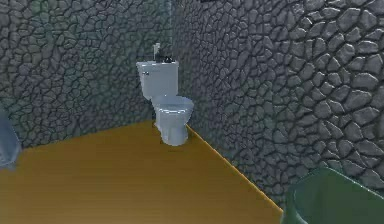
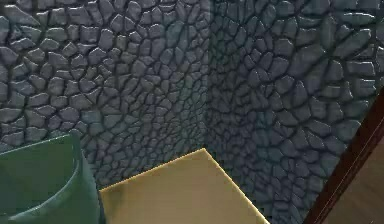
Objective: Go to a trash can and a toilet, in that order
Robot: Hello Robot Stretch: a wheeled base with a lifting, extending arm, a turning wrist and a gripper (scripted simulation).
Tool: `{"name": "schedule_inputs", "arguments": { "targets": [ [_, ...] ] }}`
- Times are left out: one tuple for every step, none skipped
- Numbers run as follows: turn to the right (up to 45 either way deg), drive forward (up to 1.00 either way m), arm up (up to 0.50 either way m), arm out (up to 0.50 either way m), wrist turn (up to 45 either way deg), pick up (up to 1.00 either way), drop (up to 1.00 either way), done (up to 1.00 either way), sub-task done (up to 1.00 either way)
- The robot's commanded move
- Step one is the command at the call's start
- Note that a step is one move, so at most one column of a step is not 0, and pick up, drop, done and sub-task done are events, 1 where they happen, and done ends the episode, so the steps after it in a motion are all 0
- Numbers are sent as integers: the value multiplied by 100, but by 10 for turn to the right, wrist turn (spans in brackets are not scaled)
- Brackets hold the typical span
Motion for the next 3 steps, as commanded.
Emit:
{"name": "schedule_inputs", "arguments": {
  "targets": [
    [-270,0,0,0,0,0,0,0,0],
    [0,100,0,0,0,0,0,0,0],
    [-30,0,0,0,0,0,0,0,0]
  ]
}}
